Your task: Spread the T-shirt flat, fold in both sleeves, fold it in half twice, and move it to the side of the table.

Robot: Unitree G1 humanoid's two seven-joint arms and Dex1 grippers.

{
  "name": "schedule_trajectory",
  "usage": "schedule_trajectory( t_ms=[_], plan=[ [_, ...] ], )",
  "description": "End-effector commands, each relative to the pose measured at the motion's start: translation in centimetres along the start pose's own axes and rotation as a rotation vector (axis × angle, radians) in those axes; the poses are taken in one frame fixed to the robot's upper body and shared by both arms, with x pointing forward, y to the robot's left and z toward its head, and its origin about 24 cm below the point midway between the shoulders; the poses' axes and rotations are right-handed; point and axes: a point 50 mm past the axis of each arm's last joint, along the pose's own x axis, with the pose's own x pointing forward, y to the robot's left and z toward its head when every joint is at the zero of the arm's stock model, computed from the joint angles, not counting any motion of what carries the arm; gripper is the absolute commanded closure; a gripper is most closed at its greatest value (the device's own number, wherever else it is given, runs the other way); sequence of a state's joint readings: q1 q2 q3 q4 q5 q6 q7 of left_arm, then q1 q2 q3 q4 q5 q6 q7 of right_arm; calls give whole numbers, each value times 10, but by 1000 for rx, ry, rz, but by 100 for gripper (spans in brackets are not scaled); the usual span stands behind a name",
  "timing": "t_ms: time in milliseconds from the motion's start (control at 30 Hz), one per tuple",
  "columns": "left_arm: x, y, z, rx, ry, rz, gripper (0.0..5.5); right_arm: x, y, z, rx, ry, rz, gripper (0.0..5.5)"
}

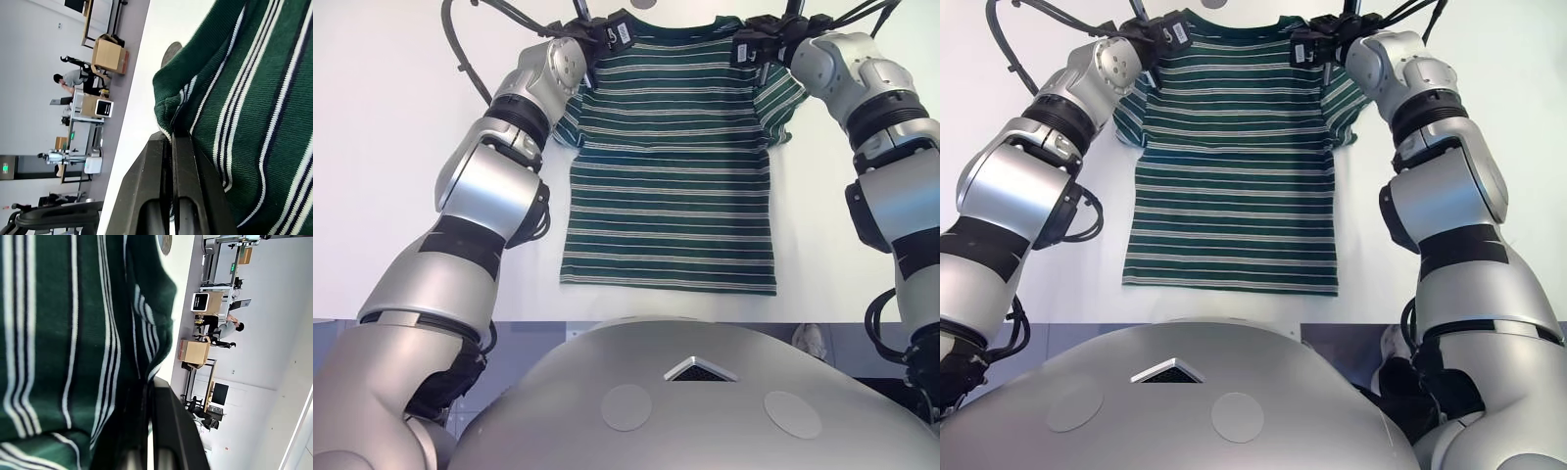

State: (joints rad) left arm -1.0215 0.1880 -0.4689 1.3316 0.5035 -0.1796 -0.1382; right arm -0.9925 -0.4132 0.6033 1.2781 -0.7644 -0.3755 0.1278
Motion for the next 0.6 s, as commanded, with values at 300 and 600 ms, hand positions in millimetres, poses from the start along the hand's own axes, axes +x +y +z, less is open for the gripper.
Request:
schedule_trajectory(
  t_ms=[300, 600],
  plan=[
    [-5, 49, 11, -38, -58, 281, 364, 0, -40, -4, 76, 105, -235, 346],
    [-24, 59, -39, -1227, -82, 435, 246, -44, 1, -11, 677, -86, -458, 299]
  ],
)
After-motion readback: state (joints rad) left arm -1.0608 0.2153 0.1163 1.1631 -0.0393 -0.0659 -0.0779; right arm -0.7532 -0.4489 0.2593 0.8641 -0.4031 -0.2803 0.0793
